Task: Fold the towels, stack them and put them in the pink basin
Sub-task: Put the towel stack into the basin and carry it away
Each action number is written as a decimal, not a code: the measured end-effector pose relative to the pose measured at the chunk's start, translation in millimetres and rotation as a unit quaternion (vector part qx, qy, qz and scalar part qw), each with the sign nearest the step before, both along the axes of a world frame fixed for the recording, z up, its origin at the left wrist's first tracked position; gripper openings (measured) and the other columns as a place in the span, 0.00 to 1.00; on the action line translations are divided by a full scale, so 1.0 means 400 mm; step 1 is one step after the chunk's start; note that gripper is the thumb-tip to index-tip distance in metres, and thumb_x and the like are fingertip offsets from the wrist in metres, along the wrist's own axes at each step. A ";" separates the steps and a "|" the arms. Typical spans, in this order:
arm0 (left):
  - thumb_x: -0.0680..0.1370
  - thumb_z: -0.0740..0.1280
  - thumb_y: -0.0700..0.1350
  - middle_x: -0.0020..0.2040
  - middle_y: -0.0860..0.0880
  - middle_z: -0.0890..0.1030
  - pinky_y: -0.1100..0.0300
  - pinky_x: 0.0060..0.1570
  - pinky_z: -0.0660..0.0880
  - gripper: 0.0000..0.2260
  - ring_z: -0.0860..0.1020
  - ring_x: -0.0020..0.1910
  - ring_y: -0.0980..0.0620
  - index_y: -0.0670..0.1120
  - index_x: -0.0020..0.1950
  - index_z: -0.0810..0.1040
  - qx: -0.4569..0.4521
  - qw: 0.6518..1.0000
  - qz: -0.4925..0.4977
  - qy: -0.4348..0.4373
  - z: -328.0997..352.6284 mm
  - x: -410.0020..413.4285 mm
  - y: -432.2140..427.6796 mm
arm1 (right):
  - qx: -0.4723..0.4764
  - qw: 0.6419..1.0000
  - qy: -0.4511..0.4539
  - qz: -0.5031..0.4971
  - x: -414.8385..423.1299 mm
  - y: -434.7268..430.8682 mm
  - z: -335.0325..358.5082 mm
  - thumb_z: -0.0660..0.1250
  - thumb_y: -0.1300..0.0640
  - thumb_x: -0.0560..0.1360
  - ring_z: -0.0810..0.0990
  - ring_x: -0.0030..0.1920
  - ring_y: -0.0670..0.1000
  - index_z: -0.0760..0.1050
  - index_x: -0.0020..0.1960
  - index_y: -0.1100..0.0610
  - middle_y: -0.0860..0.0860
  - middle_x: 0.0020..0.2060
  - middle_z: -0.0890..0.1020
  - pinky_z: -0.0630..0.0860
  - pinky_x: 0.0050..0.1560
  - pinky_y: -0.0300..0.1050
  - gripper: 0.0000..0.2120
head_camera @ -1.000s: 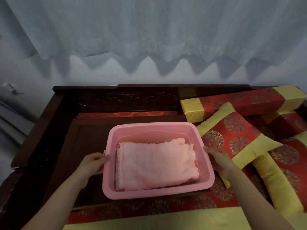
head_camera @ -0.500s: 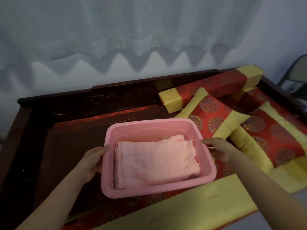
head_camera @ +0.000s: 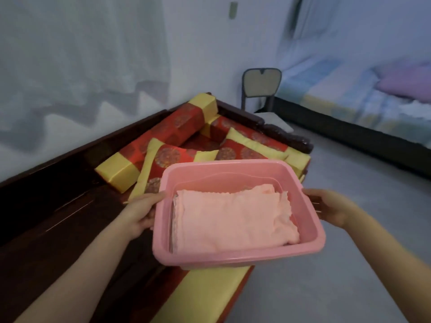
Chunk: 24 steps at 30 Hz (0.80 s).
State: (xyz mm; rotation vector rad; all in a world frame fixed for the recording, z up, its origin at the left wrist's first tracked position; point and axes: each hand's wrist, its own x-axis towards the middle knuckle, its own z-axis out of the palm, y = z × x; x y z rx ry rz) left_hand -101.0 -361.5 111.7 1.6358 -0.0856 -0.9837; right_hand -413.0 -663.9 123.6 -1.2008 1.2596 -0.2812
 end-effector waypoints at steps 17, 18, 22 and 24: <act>0.77 0.68 0.44 0.37 0.46 0.78 0.61 0.27 0.79 0.06 0.77 0.35 0.51 0.41 0.49 0.80 0.029 0.985 -0.167 -0.020 0.027 -0.507 -1.093 | -0.014 0.991 0.006 -0.132 -0.695 -0.823 0.039 0.66 0.59 0.75 0.78 0.40 0.53 0.77 0.47 0.60 0.54 0.39 0.80 0.75 0.40 0.48 0.05; 0.77 0.68 0.44 0.37 0.46 0.78 0.61 0.27 0.79 0.06 0.77 0.34 0.50 0.41 0.48 0.80 0.030 0.985 -0.166 -0.020 0.017 -0.519 -1.157 | -0.010 0.991 0.012 -0.134 -0.710 -0.878 0.022 0.66 0.59 0.75 0.78 0.40 0.53 0.77 0.47 0.60 0.54 0.39 0.80 0.75 0.39 0.48 0.04; 0.76 0.68 0.43 0.37 0.45 0.77 0.64 0.24 0.77 0.07 0.74 0.34 0.51 0.39 0.47 0.80 0.042 0.986 -0.160 -0.037 -0.037 -0.542 -1.400 | -0.004 0.989 0.019 -0.150 -0.735 -1.097 -0.051 0.66 0.59 0.75 0.78 0.40 0.53 0.78 0.51 0.61 0.56 0.42 0.80 0.75 0.39 0.47 0.07; 0.77 0.67 0.43 0.38 0.45 0.76 0.64 0.24 0.77 0.07 0.74 0.35 0.50 0.40 0.49 0.79 0.049 0.986 -0.153 -0.042 -0.069 -0.534 -1.536 | 0.002 0.988 0.031 -0.152 -0.731 -1.221 -0.074 0.67 0.59 0.75 0.78 0.41 0.54 0.78 0.51 0.62 0.56 0.42 0.80 0.76 0.39 0.47 0.08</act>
